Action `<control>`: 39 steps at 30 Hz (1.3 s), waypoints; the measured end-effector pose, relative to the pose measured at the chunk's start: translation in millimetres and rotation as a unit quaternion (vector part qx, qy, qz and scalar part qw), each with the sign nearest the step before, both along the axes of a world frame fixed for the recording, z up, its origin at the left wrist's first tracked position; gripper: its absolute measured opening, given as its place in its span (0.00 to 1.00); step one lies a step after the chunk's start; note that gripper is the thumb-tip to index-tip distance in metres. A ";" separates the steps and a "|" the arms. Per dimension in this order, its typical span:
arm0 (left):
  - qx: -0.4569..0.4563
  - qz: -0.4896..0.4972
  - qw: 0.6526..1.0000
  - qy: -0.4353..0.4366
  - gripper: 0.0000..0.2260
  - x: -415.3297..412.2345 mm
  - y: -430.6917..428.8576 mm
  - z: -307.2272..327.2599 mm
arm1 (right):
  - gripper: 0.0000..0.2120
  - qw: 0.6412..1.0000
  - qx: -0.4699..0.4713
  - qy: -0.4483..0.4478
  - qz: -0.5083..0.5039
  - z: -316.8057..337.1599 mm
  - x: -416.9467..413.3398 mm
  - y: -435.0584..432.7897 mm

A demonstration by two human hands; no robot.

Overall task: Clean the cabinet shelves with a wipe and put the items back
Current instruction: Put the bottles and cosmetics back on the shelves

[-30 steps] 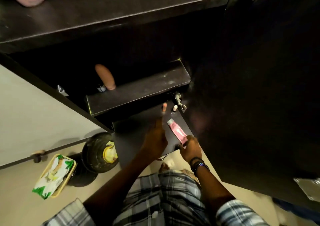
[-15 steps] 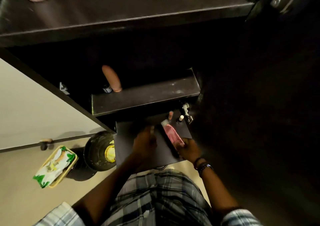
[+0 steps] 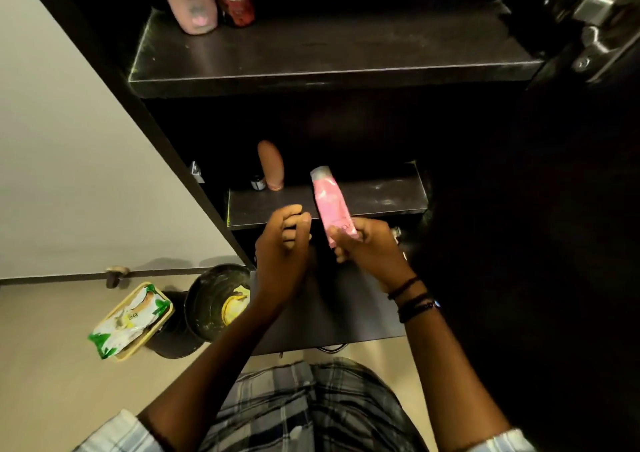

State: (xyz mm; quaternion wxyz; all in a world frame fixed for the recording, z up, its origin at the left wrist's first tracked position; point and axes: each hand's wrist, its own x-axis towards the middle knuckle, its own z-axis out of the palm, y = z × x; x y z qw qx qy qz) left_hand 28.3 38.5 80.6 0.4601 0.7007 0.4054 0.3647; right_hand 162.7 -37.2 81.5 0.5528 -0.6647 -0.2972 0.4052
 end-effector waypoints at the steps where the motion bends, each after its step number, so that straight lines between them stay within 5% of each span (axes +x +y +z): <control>1: 0.006 0.000 1.000 0.000 0.09 -1.5 0.9 -0.8 | 0.09 0.999 0.001 0.028 -0.024 1.1 -5.0 10.0; 6: 0.048 0.033 0.998 0.014 0.09 -6.3 4.3 2.4 | 0.13 0.956 0.047 0.264 -0.119 -3.6 -48.7 41.0; 10: 0.040 0.079 0.996 0.009 0.09 -13.3 11.7 1.0 | 0.14 0.920 0.073 0.342 -0.177 -4.0 -68.6 48.1; 19: 0.048 0.121 0.991 0.025 0.10 -21.0 10.8 2.5 | 0.16 0.989 -0.074 0.053 -0.115 -8.6 -50.0 77.8; 22: 0.048 0.124 0.991 0.027 0.10 -19.9 9.0 1.9 | 0.18 0.990 -0.079 0.046 -0.107 -13.1 -47.0 75.9; 28: 0.082 0.154 0.985 -0.006 0.08 -14.4 2.0 0.6 | 0.14 0.967 -0.011 0.235 -0.093 -8.4 -61.9 83.3; 33: 0.108 0.160 0.981 -0.016 0.05 -13.7 3.7 -7.3 | 0.09 0.982 -0.026 0.163 -0.096 -17.0 -43.8 69.9; 39: 0.058 0.028 0.998 0.018 0.04 -0.6 -10.6 -30.0 | 0.04 0.987 -0.056 0.024 -0.148 -49.0 -4.2 6.5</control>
